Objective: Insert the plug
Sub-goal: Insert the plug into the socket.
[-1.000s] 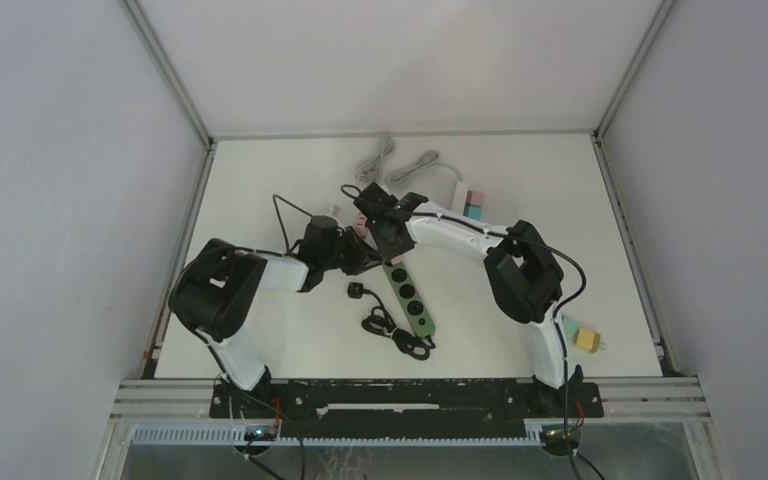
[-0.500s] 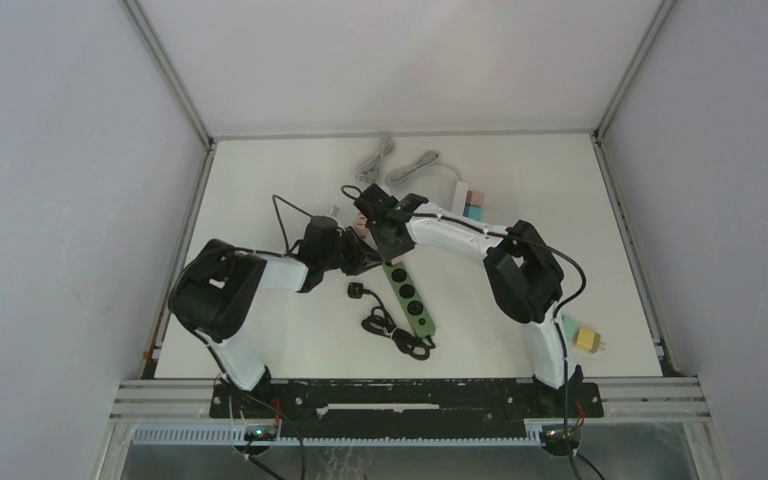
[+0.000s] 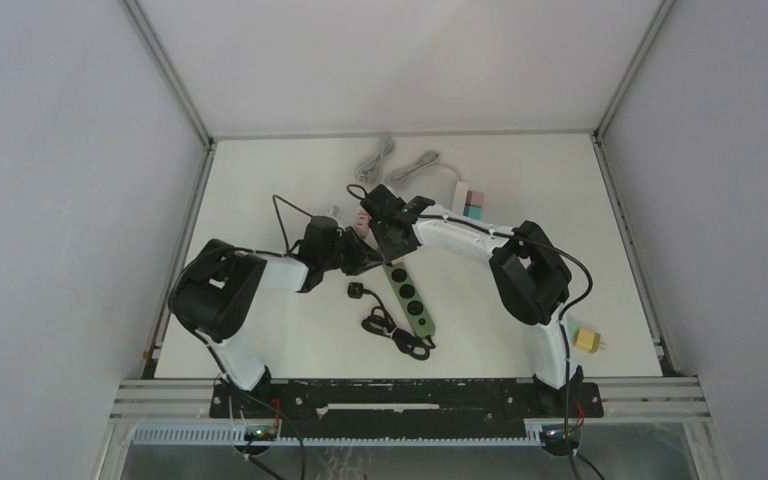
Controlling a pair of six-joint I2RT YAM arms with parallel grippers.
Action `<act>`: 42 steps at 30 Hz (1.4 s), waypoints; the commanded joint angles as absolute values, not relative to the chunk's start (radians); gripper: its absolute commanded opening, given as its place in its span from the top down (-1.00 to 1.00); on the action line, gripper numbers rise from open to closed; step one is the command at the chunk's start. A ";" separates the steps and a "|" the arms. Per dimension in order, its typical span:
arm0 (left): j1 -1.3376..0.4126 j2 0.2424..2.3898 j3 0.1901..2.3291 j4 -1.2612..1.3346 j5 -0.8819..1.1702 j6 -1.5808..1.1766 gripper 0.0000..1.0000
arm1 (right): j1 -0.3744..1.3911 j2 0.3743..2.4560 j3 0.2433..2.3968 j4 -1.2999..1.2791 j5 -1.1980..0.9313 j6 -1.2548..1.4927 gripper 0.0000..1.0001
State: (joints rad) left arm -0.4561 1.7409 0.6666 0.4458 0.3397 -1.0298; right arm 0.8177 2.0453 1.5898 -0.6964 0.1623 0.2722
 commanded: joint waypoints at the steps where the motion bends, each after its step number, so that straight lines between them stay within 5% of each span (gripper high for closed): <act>1: -0.478 1.723 0.652 0.416 0.347 -1.021 0.46 | 0.836 2.073 1.531 -0.751 0.058 0.309 0.11; 13: -0.477 1.701 0.658 0.397 0.341 -1.013 0.42 | 0.845 1.989 1.522 -0.757 0.069 0.313 -0.21; 26: -0.518 1.548 0.653 0.288 0.279 -0.970 0.25 | 0.838 1.779 1.421 -0.773 0.112 0.349 -0.25; 42: -0.519 1.018 0.778 -0.283 -0.016 -0.634 -0.30 | 0.817 1.388 1.255 -0.903 0.344 0.444 -0.31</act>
